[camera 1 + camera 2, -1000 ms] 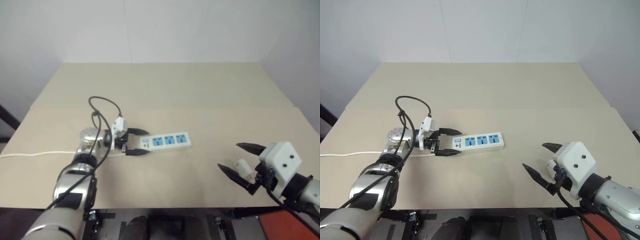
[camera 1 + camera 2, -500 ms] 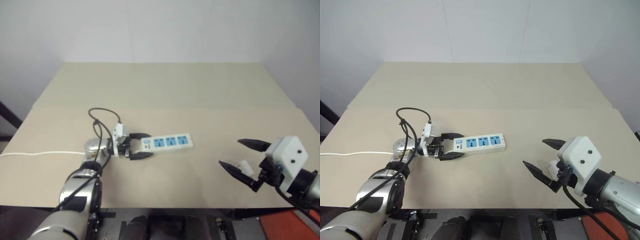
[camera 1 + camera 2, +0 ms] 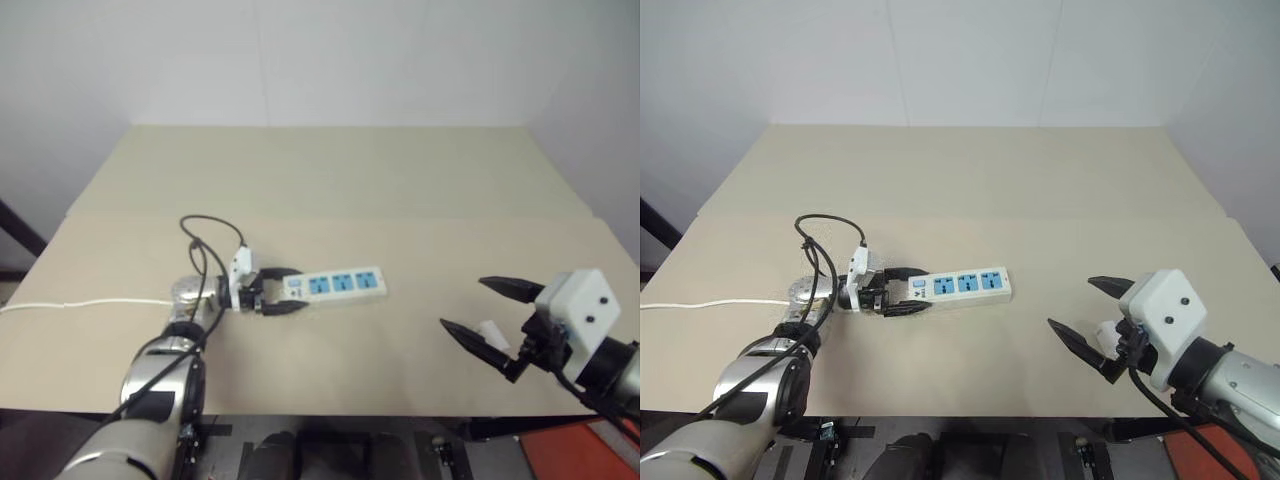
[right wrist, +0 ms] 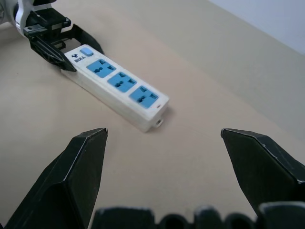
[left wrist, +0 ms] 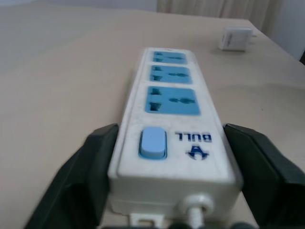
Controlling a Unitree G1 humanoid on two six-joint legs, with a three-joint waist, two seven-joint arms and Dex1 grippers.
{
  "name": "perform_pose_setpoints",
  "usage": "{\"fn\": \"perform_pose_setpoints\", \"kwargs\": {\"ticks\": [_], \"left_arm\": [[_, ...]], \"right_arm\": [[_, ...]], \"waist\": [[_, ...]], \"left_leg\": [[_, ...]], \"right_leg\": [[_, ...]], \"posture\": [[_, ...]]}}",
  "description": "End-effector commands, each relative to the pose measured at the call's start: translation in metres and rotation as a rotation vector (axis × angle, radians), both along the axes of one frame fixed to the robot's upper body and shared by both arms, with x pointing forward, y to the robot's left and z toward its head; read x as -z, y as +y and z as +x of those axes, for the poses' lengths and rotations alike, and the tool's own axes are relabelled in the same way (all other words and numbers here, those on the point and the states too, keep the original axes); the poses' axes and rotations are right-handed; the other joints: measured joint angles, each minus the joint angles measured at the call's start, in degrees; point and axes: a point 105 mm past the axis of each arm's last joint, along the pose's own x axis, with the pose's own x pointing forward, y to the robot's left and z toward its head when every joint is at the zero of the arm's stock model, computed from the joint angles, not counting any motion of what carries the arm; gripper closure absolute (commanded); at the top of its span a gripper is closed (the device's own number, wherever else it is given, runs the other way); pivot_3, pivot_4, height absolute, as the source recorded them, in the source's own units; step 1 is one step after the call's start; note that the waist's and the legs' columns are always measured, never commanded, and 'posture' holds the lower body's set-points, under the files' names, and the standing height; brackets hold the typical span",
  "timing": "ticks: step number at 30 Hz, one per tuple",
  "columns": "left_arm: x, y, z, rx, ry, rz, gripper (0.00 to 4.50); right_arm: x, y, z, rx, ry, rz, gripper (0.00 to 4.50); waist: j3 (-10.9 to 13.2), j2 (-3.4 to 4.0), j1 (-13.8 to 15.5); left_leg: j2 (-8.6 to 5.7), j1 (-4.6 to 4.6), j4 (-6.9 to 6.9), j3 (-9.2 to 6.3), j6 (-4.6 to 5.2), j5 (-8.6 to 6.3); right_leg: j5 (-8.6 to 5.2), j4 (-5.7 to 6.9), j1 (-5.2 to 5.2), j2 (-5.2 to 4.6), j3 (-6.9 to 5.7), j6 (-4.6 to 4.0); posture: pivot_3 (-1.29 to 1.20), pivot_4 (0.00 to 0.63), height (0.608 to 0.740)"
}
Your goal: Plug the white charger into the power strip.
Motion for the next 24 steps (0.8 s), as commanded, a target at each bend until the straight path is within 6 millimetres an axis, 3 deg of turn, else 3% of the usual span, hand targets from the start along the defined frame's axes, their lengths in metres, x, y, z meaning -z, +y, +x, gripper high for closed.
{"fn": "perform_pose_setpoints", "kwargs": {"ticks": [1, 9, 11, 15, 19, 24], "left_arm": [[-0.001, -0.003, 0.003, -0.012, -0.011, 0.004, 1.25], [-0.001, -0.004, 0.005, -0.004, -0.023, 0.055, 1.25], [-0.002, -0.004, 0.004, 0.02, -0.037, 0.076, 1.25], [-0.007, -0.009, 0.001, 0.078, -0.048, 0.079, 1.25], [-0.006, -0.016, -0.005, 0.152, -0.031, 0.08, 1.25], [-0.002, -0.022, -0.008, 0.191, -0.026, 0.107, 1.25]], "right_arm": [[-0.007, 0.003, -0.003, -0.006, -0.038, -0.009, 0.0], [-0.004, -0.005, -0.002, 0.032, 0.03, -0.01, 0.0], [0.001, -0.015, -0.002, 0.073, 0.126, -0.067, 0.0], [-0.009, -0.033, 0.002, 0.116, 0.25, -0.091, 0.0], [-0.015, -0.064, 0.02, 0.285, 0.494, -0.069, 0.0], [-0.015, -0.084, 0.034, 0.427, 0.661, -0.107, 0.0]], "waist": [[0.0, 0.0, 0.1], [0.0, 0.0, 0.3], [0.0, 0.0, 0.3], [0.0, -0.01, 0.3], [0.0, 0.01, 0.1], [0.0, 0.05, 0.4]], "left_leg": [[0.0, 0.0, 0.0, 0.0, 0.0, 0.0], [0.0, 0.02, 0.01, 0.0, 0.0, 0.0], [0.0, 0.0, 0.01, 0.0, 0.0, 0.0], [0.02, -0.06, -0.01, -0.03, 0.0, 0.0], [0.02, -0.15, -0.01, -0.02, 0.01, -0.01], [0.06, -0.37, -0.05, -0.11, 0.01, -0.01]], "right_leg": [[0.0, 0.0, 0.0, 0.0, 0.0, 0.0], [0.0, 0.01, 0.02, 0.0, -0.01, 0.0], [0.0, 0.0, 0.02, 0.0, 0.0, 0.0], [0.01, -0.05, 0.0, -0.01, -0.06, -0.02], [0.04, -0.11, -0.05, -0.04, -0.05, -0.07], [0.08, -0.21, -0.19, -0.06, -0.14, -0.18]], "posture": [[0.0, 0.15, 0.74], [0.0, 0.15, 0.74], [0.0, 0.15, 0.74], [0.0, 0.15, 0.74], [0.0, 0.15, 0.74], [0.0, 0.15, 0.74]]}}
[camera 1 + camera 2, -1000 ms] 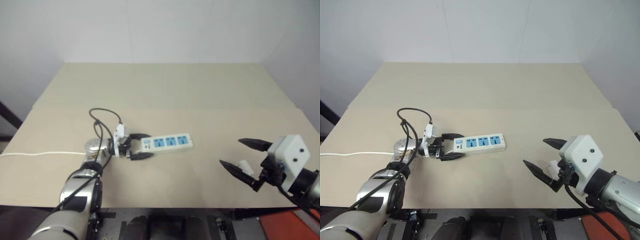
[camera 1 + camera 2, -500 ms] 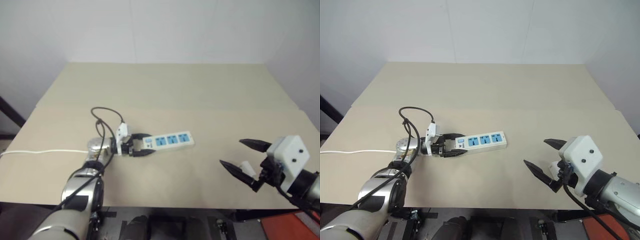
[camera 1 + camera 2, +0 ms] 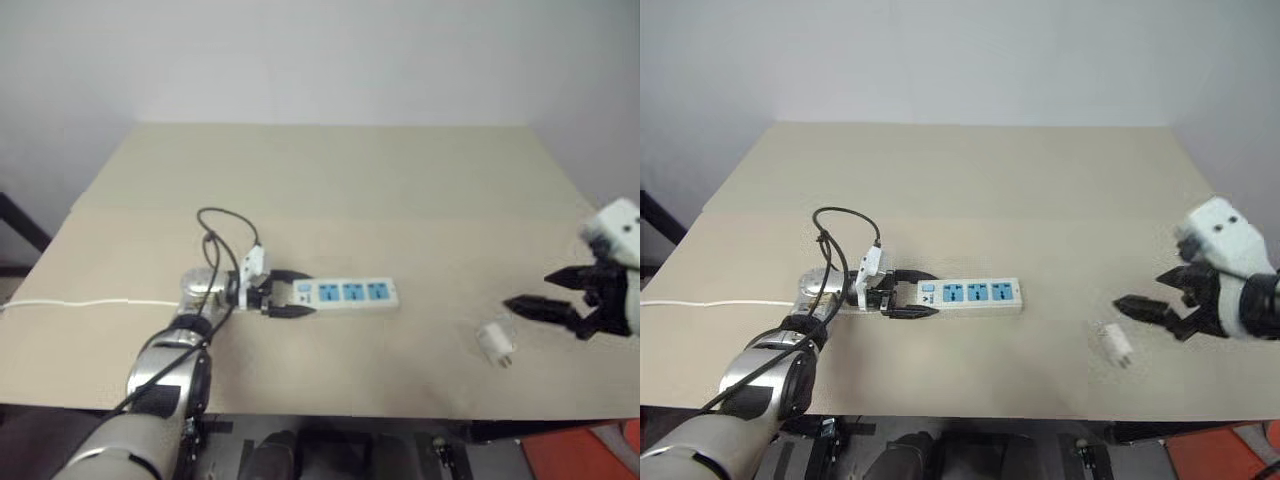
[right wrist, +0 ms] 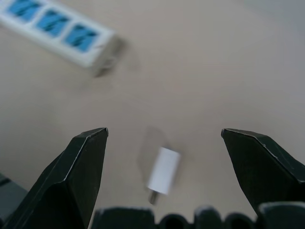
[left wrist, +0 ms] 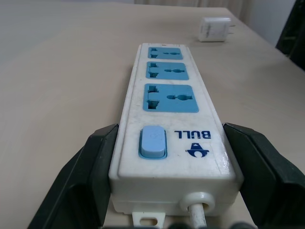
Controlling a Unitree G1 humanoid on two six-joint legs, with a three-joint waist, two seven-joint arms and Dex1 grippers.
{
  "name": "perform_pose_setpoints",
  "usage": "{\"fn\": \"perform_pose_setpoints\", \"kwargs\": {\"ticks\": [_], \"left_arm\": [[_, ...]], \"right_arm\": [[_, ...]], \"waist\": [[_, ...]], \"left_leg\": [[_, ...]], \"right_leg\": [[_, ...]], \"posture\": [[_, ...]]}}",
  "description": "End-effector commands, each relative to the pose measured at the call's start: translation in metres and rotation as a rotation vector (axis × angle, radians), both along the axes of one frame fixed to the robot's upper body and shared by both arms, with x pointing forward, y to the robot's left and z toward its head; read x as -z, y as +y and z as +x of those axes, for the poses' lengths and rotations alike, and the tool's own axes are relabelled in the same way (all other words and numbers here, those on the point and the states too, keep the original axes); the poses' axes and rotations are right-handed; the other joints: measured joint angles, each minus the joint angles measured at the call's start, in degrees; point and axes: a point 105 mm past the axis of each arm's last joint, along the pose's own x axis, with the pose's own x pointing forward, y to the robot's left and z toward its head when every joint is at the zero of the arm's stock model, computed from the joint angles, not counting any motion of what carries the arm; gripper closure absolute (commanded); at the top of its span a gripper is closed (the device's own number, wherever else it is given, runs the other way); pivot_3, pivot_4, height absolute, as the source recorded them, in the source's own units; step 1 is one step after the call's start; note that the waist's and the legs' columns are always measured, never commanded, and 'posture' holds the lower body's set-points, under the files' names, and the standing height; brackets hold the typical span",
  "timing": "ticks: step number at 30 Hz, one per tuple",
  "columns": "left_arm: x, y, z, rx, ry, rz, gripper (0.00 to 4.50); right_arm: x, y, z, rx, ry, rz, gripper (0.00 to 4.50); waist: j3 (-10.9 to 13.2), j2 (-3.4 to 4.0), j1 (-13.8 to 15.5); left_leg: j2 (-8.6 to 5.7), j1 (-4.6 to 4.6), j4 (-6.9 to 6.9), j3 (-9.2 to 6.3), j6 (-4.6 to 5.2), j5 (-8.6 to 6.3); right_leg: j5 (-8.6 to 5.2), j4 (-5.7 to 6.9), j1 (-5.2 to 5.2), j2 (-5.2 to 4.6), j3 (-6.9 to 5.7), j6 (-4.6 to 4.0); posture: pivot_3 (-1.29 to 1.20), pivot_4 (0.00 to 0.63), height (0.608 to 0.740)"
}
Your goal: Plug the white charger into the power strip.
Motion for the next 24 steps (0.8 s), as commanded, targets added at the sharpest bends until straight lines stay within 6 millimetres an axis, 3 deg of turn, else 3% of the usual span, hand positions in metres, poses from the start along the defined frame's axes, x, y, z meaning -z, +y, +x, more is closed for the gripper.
{"fn": "perform_pose_setpoints", "kwargs": {"ticks": [1, 6, 19, 24], "left_arm": [[-0.001, -0.007, -0.002, 0.048, -0.015, 0.034, 1.25], [-0.001, -0.012, -0.002, 0.058, -0.016, 0.022, 1.25], [0.003, -0.018, -0.006, 0.085, -0.011, 0.034, 1.25], [0.005, -0.02, -0.007, 0.094, -0.012, 0.038, 1.25]], "right_arm": [[0.008, -0.011, 0.003, 0.072, 0.111, -0.048, 0.0], [0.007, -0.011, 0.016, 0.08, 0.174, -0.028, 0.0], [0.043, -0.013, 0.044, 0.184, 0.308, -0.049, 0.0], [0.051, -0.009, 0.043, 0.177, 0.35, -0.037, 0.0]], "waist": [[0.0, 0.05, 0.0], [0.0, 0.1, 0.0], [0.0, 0.11, 0.0], [-0.1, 0.12, 0.1]], "left_leg": [[-0.01, -0.04, 0.01, 0.0, 0.0, 0.0], [-0.09, -0.2, 0.04, 0.05, 0.02, -0.01], [-0.13, -0.29, 0.05, 0.04, 0.02, -0.01], [-0.13, -0.3, 0.05, 0.03, 0.02, -0.01]], "right_leg": [[0.0, 0.0, -0.05, -0.01, 0.01, 0.0], [0.0, -0.09, -0.15, -0.09, 0.04, 0.01], [0.01, -0.07, -0.27, -0.12, 0.03, 0.03], [0.01, -0.01, -0.26, -0.12, 0.01, 0.03]], "posture": [[0.0, 0.15, 0.74], [0.0, 0.15, 0.74], [0.0, 0.15, 0.74], [0.0, 0.15, 0.74]]}}
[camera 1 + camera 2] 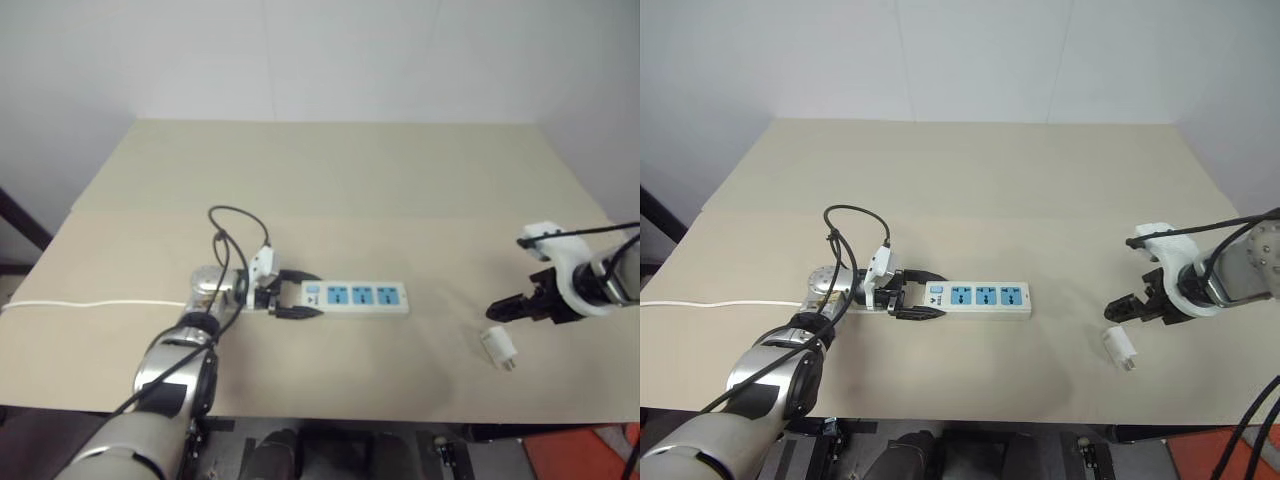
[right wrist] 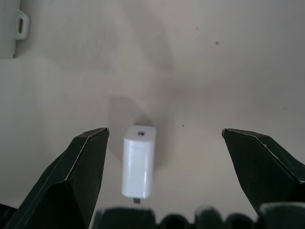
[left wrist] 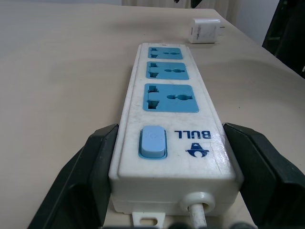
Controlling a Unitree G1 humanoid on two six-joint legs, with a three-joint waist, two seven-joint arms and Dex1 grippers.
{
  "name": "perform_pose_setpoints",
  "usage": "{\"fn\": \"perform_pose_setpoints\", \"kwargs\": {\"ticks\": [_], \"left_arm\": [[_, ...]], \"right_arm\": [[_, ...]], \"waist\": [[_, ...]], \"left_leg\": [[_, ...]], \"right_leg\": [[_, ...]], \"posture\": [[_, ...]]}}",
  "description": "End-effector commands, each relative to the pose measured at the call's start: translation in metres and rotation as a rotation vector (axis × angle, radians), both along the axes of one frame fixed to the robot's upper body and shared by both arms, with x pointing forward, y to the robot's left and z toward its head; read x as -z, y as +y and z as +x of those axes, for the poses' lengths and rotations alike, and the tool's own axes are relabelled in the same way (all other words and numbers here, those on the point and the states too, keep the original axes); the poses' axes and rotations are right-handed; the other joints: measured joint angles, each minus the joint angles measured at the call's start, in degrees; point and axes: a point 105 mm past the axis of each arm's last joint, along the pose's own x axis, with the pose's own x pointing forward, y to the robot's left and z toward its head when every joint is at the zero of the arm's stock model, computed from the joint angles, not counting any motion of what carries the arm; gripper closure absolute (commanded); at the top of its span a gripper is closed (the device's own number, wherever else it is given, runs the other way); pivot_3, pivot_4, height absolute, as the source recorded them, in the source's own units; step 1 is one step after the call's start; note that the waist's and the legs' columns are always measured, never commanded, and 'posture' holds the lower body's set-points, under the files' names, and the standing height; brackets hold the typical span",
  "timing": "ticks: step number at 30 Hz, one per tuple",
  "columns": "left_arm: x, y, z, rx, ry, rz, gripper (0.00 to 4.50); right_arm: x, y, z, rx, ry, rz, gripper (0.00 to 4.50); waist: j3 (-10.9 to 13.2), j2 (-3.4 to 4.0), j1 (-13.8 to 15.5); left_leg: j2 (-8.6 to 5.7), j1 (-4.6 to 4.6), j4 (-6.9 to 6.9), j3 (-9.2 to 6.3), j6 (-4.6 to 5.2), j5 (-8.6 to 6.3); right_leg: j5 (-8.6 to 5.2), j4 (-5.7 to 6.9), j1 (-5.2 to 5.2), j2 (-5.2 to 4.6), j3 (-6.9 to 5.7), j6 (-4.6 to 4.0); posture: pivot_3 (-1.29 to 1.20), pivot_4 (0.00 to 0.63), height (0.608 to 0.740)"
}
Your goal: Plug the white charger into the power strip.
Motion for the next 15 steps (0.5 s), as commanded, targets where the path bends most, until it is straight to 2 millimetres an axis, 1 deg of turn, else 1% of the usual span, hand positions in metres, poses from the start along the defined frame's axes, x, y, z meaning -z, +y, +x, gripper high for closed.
{"fn": "perform_pose_setpoints", "kwargs": {"ticks": [1, 9, 15], "left_arm": [[0.006, -0.006, -0.005, 0.047, -0.003, 0.038, 1.25], [0.007, -0.005, -0.006, 0.05, -0.003, 0.05, 1.25], [0.007, -0.005, -0.006, 0.049, -0.003, 0.05, 1.25]], "right_arm": [[-0.004, 0.001, -0.001, 0.002, 0.002, 0.004, 0.0], [0.01, 0.003, -0.007, 0.019, 0.051, 0.026, 0.0], [0.017, 0.006, -0.006, 0.03, 0.066, 0.039, 0.0]], "waist": [[0.0, 0.0, 0.0], [0.0, 0.01, 0.0], [0.0, 0.03, -0.1]], "left_leg": [[-0.01, 0.0, 0.0, 0.0, 0.0, 0.0], [-0.01, 0.01, 0.01, 0.0, 0.01, 0.0], [0.0, 0.02, 0.02, 0.0, 0.01, 0.0]], "right_leg": [[0.0, 0.0, 0.01, 0.0, 0.0, 0.0], [0.01, 0.0, 0.05, 0.0, -0.01, 0.01], [0.01, 0.03, 0.07, 0.0, -0.01, 0.01]], "posture": [[0.0, 0.15, 0.74], [0.0, 0.15, 0.74], [0.0, 0.15, 0.74]]}}
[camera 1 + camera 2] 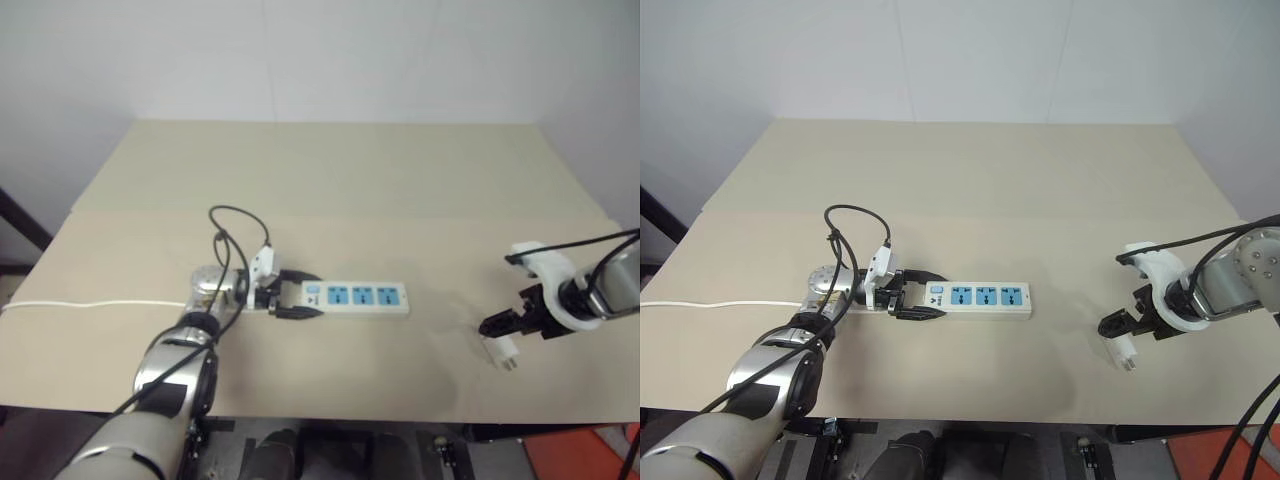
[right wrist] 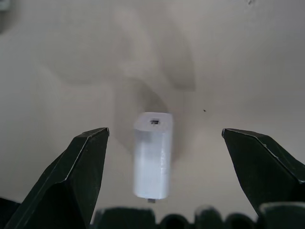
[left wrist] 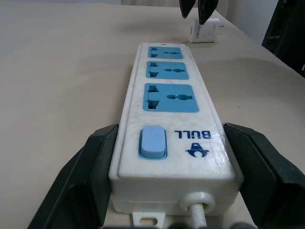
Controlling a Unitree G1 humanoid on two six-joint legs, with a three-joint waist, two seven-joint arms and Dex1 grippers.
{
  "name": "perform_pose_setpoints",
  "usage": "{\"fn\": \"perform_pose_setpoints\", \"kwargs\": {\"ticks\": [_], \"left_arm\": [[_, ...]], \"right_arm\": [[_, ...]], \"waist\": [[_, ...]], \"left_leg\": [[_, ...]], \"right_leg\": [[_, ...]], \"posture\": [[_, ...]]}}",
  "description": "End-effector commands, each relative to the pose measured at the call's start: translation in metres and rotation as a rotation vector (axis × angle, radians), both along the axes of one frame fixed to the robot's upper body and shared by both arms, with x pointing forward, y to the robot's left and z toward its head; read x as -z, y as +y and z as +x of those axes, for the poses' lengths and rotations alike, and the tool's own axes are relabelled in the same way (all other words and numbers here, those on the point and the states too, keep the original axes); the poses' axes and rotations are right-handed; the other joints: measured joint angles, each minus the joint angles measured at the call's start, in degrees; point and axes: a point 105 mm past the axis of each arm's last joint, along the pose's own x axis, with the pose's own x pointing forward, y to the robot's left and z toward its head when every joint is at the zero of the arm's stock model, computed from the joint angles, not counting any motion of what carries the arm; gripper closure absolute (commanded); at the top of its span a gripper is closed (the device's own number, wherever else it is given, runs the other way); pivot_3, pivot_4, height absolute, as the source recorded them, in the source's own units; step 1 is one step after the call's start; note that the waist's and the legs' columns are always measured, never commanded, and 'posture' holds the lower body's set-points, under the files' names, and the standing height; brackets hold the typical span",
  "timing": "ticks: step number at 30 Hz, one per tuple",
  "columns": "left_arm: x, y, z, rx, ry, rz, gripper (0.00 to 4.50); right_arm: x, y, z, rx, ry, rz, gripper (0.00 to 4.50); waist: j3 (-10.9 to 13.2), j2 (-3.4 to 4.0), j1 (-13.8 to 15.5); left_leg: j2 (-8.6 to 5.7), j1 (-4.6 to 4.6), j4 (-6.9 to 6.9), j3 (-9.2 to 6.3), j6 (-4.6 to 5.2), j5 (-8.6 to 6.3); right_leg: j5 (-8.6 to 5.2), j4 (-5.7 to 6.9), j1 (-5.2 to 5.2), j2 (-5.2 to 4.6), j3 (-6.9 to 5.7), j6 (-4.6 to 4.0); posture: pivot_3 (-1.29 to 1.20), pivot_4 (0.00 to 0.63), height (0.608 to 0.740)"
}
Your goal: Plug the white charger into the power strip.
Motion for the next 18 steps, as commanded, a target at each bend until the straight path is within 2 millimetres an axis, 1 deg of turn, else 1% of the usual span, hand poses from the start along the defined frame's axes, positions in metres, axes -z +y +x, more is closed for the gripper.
{"fn": "perform_pose_setpoints", "kwargs": {"ticks": [1, 17, 18], "left_arm": [[0.007, -0.005, -0.006, 0.048, -0.002, 0.046, 1.25], [0.008, -0.002, -0.006, 0.042, 0.001, 0.052, 1.25], [0.009, -0.002, -0.006, 0.042, 0.001, 0.052, 1.25]], "right_arm": [[-0.003, -0.001, 0.001, 0.014, -0.014, -0.002, 0.0], [0.007, -0.003, 0.0, 0.049, 0.013, 0.025, 0.0], [0.007, -0.003, 0.0, 0.047, 0.015, 0.022, 0.18]], "waist": [[0.0, 0.0, 0.0], [0.0, 0.01, -0.1], [0.0, 0.01, -0.1]], "left_leg": [[0.0, 0.0, 0.0, 0.0, 0.0, 0.0], [0.0, 0.03, 0.02, 0.0, 0.01, 0.0], [0.0, 0.03, 0.02, 0.0, 0.01, 0.0]], "right_leg": [[0.0, 0.0, 0.0, 0.0, 0.0, 0.0], [0.0, 0.04, 0.06, 0.0, -0.02, 0.01], [0.0, 0.04, 0.07, 0.0, -0.02, 0.01]], "posture": [[0.0, 0.15, 0.74], [0.0, 0.15, 0.74], [0.0, 0.15, 0.74]]}}
